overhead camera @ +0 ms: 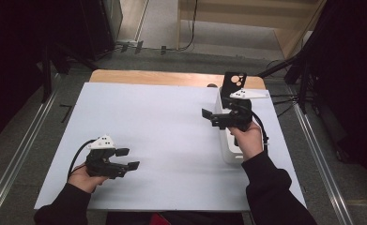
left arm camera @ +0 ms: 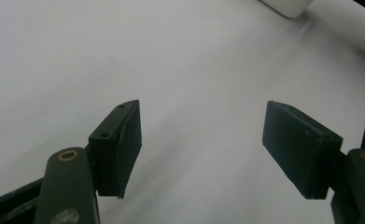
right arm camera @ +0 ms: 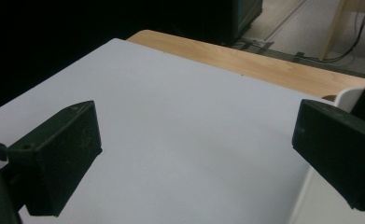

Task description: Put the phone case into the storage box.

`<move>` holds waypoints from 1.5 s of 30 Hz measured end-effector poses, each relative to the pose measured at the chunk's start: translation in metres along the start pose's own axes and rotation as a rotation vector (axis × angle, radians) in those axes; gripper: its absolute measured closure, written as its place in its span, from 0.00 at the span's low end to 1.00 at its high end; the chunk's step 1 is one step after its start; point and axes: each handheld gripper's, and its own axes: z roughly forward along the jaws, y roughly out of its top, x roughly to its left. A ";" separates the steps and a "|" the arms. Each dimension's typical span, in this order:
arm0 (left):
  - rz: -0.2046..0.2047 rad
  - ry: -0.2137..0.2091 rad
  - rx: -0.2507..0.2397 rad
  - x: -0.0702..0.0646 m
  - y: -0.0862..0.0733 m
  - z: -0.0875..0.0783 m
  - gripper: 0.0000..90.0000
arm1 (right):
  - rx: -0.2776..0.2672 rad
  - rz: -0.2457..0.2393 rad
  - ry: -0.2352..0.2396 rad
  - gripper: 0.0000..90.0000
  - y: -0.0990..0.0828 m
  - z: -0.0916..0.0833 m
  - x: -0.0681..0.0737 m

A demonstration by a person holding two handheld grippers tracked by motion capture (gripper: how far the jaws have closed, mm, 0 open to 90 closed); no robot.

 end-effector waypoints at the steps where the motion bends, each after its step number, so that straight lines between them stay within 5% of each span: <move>1: 0.000 -0.001 -0.002 0.000 0.000 0.000 0.32 | 0.002 -0.005 0.009 0.00 -0.001 0.001 0.001; 11: 0.002 0.002 -0.002 0.000 0.000 0.000 0.32 | 0.018 -0.016 0.108 0.00 -0.011 0.005 0.012; 14: 0.002 0.002 -0.001 0.000 0.000 0.000 0.32 | 0.030 -0.020 0.098 0.17 -0.013 0.006 0.016; 34: 0.003 0.002 0.000 0.001 0.000 0.000 0.32 | 0.086 -0.147 0.190 0.17 -0.039 0.008 0.040; 45: 0.001 -0.002 -0.001 0.000 0.000 0.000 0.32 | 0.089 -0.158 0.230 0.17 -0.052 -0.001 0.048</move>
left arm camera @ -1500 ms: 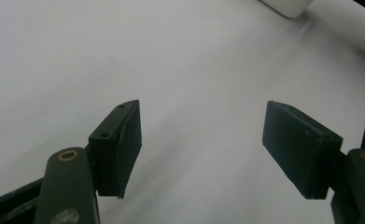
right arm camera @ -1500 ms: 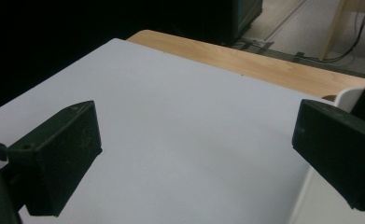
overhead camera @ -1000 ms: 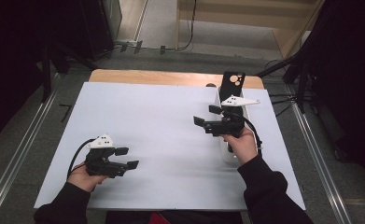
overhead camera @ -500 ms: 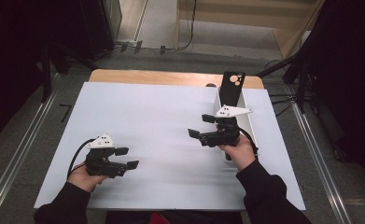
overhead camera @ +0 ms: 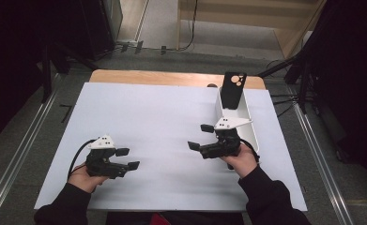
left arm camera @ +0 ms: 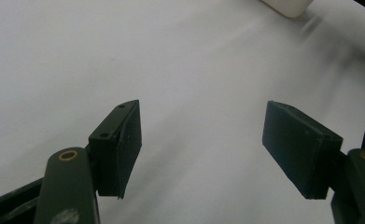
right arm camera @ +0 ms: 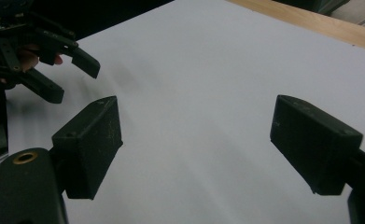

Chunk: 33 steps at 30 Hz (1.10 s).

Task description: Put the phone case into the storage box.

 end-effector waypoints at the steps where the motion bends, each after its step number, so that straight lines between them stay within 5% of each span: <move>1: 0.000 0.001 0.001 0.000 0.000 0.000 0.32 | 0.004 0.002 0.002 0.17 -0.001 -0.001 0.001; 33: 0.005 -0.003 0.004 -0.002 0.000 0.001 0.32 | 0.101 -0.021 0.060 0.17 -0.041 -0.013 0.015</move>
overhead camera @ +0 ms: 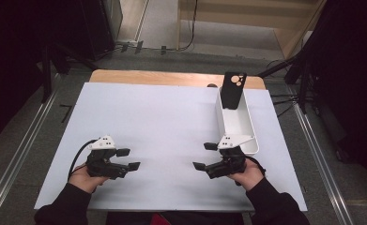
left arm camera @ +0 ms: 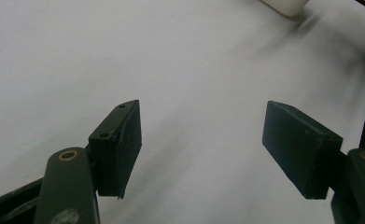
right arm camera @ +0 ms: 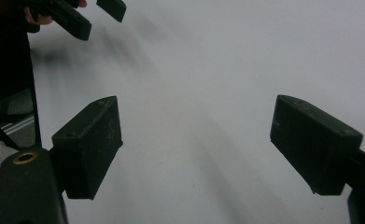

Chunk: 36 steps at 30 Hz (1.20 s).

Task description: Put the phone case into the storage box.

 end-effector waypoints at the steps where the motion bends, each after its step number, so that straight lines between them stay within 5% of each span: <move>1: 0.000 -0.001 -0.003 0.000 0.000 0.000 0.32 | 0.006 -0.001 0.004 0.17 -0.002 0.000 0.000; 14: 0.004 -0.003 0.002 0.000 0.000 0.000 0.32 | 0.053 -0.052 0.017 0.17 -0.017 -0.007 0.008; 26: 0.001 -0.013 -0.005 -0.002 0.000 0.000 0.32 | 0.090 -0.033 0.017 0.17 -0.031 -0.018 0.007; 36: 0.010 -0.019 -0.003 -0.004 0.000 0.001 0.32 | 0.105 0.039 -0.019 0.17 -0.046 -0.036 0.001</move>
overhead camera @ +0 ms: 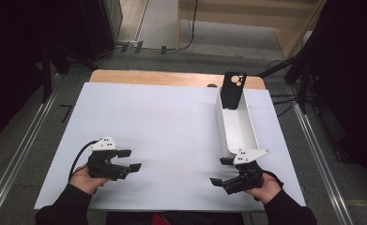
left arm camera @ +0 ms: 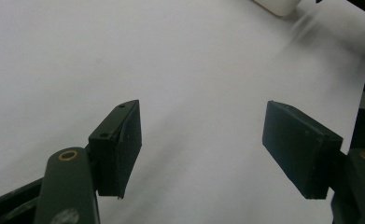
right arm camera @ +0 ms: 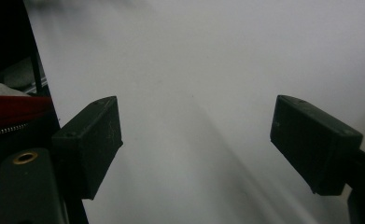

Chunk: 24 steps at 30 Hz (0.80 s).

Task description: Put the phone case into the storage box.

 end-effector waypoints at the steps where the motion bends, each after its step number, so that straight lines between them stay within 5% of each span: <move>1: 0.001 -0.002 0.001 0.000 0.000 0.000 0.32 | 0.006 0.009 -0.003 0.17 -0.002 -0.001 -0.001; 24: 0.030 -0.018 0.030 -0.007 -0.007 -0.003 0.32 | 0.052 0.042 -0.039 0.17 -0.012 0.000 -0.014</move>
